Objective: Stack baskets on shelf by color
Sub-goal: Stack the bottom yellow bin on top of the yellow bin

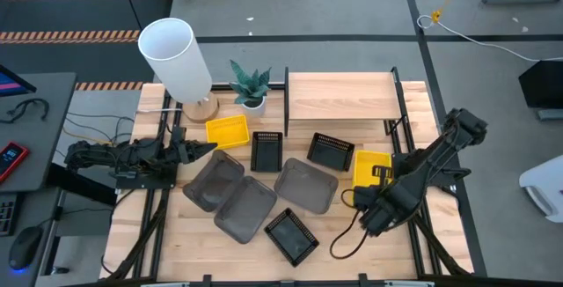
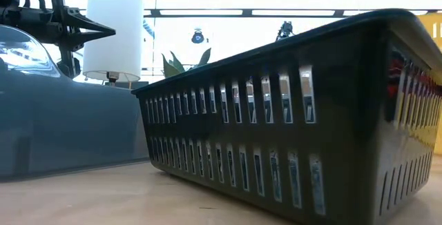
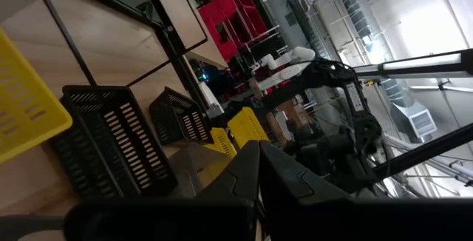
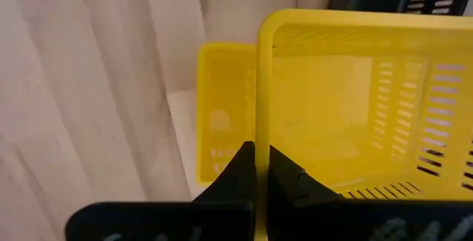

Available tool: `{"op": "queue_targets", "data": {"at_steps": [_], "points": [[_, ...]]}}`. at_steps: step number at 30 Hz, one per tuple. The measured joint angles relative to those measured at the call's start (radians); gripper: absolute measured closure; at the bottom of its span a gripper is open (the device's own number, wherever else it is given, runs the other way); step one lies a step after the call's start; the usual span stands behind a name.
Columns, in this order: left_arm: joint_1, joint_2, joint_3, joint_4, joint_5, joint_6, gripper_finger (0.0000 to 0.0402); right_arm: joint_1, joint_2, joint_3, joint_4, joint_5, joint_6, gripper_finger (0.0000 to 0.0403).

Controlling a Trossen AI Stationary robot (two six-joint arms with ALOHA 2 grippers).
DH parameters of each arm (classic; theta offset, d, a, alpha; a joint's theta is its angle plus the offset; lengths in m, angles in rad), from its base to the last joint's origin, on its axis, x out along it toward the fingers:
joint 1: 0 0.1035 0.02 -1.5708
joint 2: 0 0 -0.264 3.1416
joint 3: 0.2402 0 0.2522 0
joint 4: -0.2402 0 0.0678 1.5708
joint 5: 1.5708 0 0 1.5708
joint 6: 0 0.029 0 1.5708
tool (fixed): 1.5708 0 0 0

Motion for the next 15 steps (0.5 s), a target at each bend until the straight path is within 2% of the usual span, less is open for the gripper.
{"op": "queue_targets", "data": {"at_steps": [6,15], "points": [[0.0,0.0,0.0,0.0,0.0,-0.041,0.0384,-0.005,-0.112,-0.114,0.064,-0.01,-0.008,0.0398],[0.0,0.0,0.0,0.0,-0.013,-0.016,0.0383,0.002,-0.116,-0.156,0.159,-0.008,0.001,0.0397]]}}
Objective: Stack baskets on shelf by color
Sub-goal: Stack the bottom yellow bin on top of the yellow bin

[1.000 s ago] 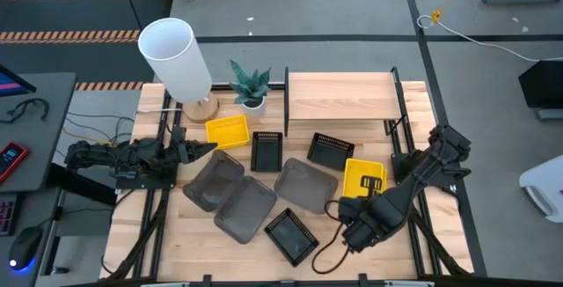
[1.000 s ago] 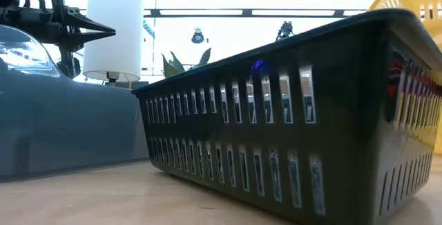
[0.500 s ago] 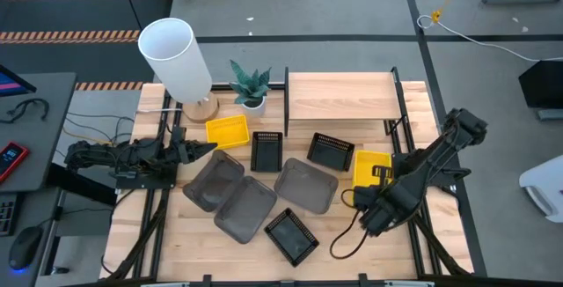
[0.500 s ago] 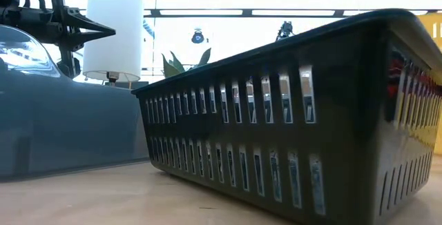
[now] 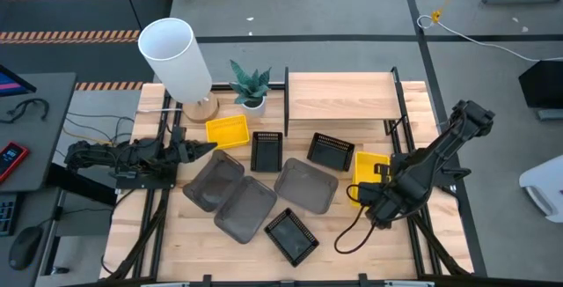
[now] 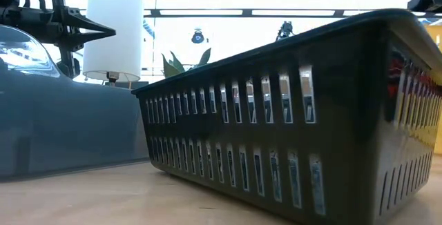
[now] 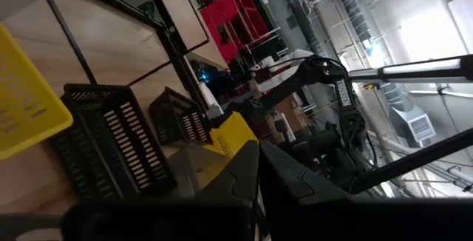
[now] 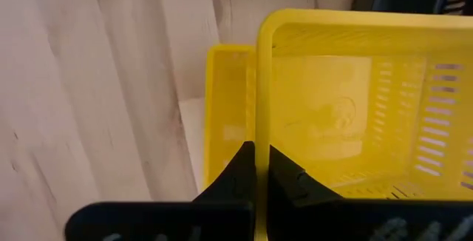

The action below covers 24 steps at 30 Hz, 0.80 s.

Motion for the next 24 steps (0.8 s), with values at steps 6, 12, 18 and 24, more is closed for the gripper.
{"op": "queue_targets", "data": {"at_steps": [6,12,18,24], "points": [[0.0,0.0,0.0,0.001,-0.006,0.051,0.0383,0.005,0.0,-0.011,0.019,0.015,0.077,0.0396],[0.0,0.0,0.0,0.0,-0.006,0.054,0.0379,0.007,0.0,-0.011,0.031,0.028,0.129,0.0396],[0.0,0.0,0.0,0.0,-0.006,0.054,0.0387,0.008,0.0,-0.017,0.041,0.026,0.12,0.0395],[0.0,0.0,0.0,-0.001,-0.01,0.053,0.0384,0.008,0.0,-0.108,0.109,0.033,0.095,0.0395]]}}
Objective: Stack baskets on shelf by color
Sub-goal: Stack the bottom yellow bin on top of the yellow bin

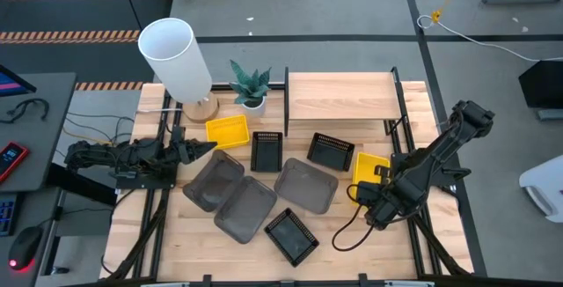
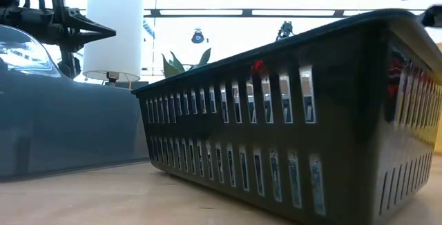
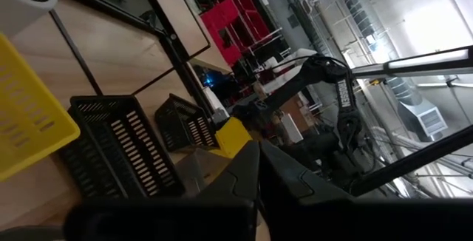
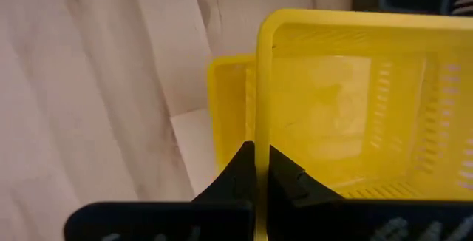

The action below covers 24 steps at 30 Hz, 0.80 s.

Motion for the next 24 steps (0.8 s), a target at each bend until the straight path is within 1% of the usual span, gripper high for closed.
{"op": "queue_targets", "data": {"at_steps": [5,9,13,16,20,24], "points": [[0.0,0.0,0.0,-0.001,-0.012,-0.02,0.0383,0.0,0.001,-0.078,0.095,-0.031,-0.001,0.0395],[0.0,0.0,0.0,0.0,-0.015,-0.058,0.0387,0.0,0.001,-0.107,0.134,-0.033,-0.047,0.0394],[0.0,0.0,0.0,0.0,-0.031,-0.064,0.0386,0.0,0.001,-0.125,0.163,-0.031,-0.08,0.0389],[0.0,0.0,0.0,-0.01,-0.068,-0.09,0.0377,-0.001,0.001,-0.126,0.17,-0.051,-0.079,0.0374],[0.0,0.0,0.001,-0.036,-0.111,-0.09,0.036,-0.004,0.001,-0.127,0.214,-0.088,-0.064,0.0339],[0.0,0.0,0.004,-0.052,-0.118,-0.08,0.0339,-0.005,0.001,-0.117,0.213,-0.135,-0.041,0.0303]]}}
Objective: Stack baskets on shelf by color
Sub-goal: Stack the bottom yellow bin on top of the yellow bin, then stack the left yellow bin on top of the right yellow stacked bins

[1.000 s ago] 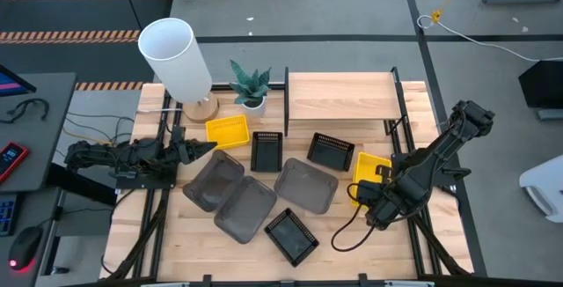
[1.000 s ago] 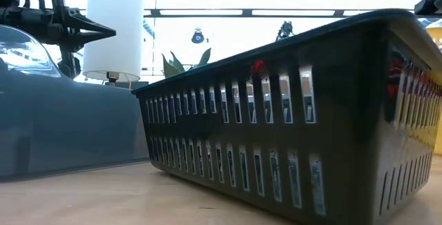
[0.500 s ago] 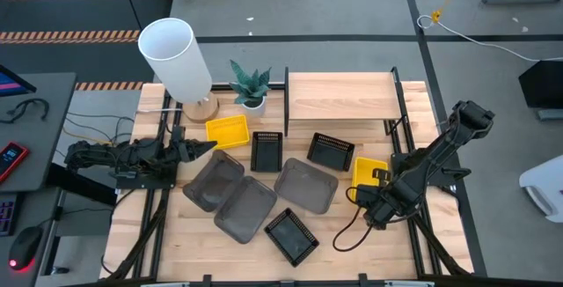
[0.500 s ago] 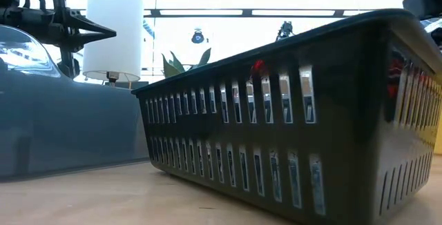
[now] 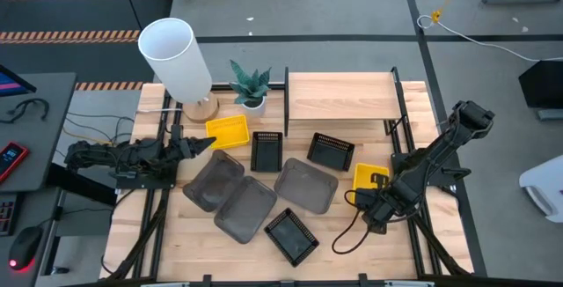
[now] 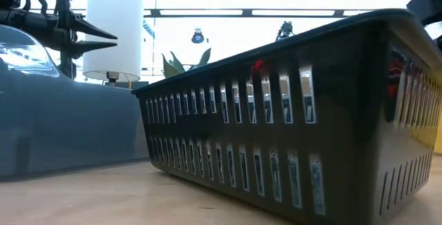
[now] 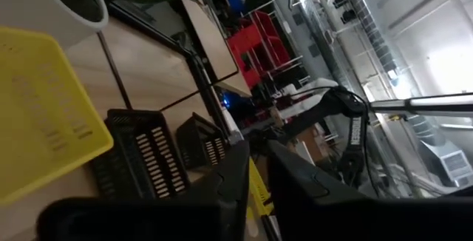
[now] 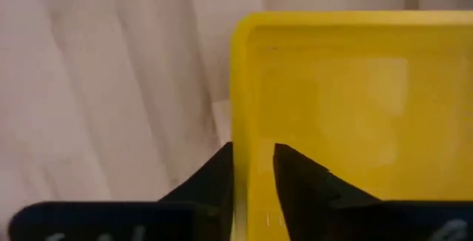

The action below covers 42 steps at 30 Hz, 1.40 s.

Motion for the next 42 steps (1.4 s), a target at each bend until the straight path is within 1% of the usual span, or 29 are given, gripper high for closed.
{"op": "queue_targets", "data": {"at_steps": [3,6,9,16,23,33,36,39,42], "points": [[0.0,0.0,0.0,-0.001,0.0,0.047,0.0327,0.001,0.0,0.038,-0.005,-0.035,0.013,0.0282],[0.0,0.0,0.0,-0.004,-0.001,0.088,0.0322,0.001,0.0,0.077,-0.007,-0.02,0.04,0.0271],[0.0,0.0,0.0,-0.006,-0.002,0.102,0.0322,0.001,0.0,0.11,-0.006,0.012,0.062,0.0269],[0.0,0.0,-0.001,-0.008,-0.002,0.103,0.033,0.001,0.0,0.136,0.001,0.029,0.087,0.0269],[0.0,0.0,-0.002,0.007,-0.002,0.103,0.0327,-0.008,0.0,0.136,-0.01,0.091,-0.019,0.0268],[0.0,0.0,-0.008,0.053,0.003,0.043,0.0334,-0.132,0.0,0.136,0.078,0.107,-0.222,0.0268],[0.0,0.0,-0.004,0.05,0.067,0.06,0.0334,-0.182,0.0,0.136,0.093,0.109,-0.292,0.0268],[0.0,0.029,0.033,0.044,0.124,0.069,0.0339,-0.224,0.0,0.155,0.095,0.071,-0.333,0.0268],[0.0,0.083,0.09,-0.003,0.134,0.078,0.0344,-0.248,0.0,0.188,0.098,0.066,-0.359,0.0268]]}}
